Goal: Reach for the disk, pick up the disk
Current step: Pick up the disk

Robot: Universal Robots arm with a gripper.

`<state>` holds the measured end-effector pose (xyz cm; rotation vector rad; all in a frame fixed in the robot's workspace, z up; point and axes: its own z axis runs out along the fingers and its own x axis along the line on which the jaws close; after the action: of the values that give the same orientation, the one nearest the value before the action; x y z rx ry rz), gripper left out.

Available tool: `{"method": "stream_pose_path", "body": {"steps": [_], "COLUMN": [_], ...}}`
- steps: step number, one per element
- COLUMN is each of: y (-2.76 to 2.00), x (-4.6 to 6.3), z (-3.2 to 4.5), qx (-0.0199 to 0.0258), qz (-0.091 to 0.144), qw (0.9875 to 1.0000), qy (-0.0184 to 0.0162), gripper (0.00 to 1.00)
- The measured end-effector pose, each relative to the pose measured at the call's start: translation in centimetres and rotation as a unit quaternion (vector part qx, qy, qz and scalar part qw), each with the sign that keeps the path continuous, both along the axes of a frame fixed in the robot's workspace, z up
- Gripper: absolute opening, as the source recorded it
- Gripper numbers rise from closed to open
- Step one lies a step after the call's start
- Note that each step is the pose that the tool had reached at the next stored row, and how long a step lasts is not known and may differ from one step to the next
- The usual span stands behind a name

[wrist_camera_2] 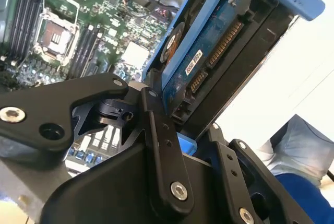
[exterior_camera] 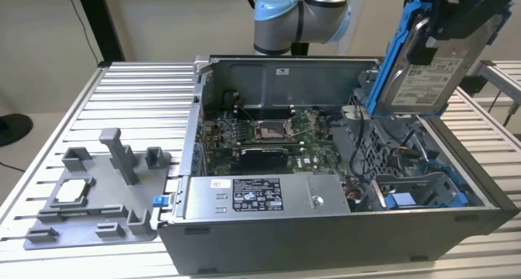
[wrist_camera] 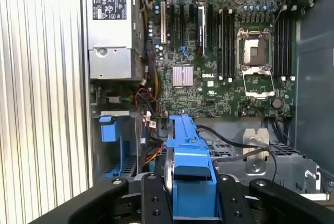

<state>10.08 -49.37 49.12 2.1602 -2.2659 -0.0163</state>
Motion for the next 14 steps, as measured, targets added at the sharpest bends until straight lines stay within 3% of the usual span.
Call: {"method": "stream_pose_path", "body": {"steps": [14], "y": [-4.25], "x": [0.3], "z": [-0.09], "qx": [0.0], "qz": [-0.001], "qw": [1.0], "qy": [0.0005], "gripper": [0.0]}}
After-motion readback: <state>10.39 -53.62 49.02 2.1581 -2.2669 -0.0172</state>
